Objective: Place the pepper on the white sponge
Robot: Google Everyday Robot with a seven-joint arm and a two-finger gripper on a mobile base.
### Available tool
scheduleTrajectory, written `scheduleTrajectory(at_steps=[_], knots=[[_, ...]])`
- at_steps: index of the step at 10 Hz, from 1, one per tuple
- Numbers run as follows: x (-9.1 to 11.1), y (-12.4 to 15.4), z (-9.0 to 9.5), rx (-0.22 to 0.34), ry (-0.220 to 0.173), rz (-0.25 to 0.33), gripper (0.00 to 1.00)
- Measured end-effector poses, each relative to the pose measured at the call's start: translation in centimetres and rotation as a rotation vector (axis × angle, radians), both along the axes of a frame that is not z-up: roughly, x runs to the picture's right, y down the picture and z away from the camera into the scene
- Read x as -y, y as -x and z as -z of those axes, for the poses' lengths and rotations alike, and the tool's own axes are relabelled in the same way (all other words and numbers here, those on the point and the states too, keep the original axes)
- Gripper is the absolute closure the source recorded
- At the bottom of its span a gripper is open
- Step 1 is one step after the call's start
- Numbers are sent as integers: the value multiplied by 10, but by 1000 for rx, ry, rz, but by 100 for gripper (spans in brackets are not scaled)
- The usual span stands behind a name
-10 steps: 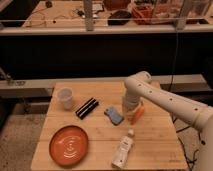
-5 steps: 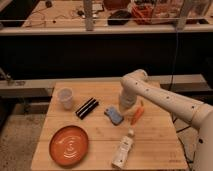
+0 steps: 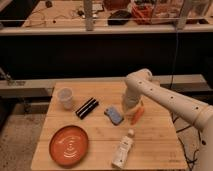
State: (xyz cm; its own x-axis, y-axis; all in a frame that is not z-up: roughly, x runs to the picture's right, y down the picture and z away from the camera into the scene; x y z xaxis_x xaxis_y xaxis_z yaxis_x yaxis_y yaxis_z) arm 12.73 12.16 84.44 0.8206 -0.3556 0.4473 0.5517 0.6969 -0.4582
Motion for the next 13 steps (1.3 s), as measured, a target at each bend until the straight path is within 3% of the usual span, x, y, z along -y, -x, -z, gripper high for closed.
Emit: scheduleTrajectory(at_steps=[2, 5, 7, 10, 13], knots=[[1, 1, 0, -1, -1, -5, 43], [0, -19, -2, -1, -3, -10, 25], [2, -15, -3, 6, -6, -8, 33], [3, -28, -7, 3, -13, -29, 34], [-2, -40, -11, -13, -22, -73, 20]])
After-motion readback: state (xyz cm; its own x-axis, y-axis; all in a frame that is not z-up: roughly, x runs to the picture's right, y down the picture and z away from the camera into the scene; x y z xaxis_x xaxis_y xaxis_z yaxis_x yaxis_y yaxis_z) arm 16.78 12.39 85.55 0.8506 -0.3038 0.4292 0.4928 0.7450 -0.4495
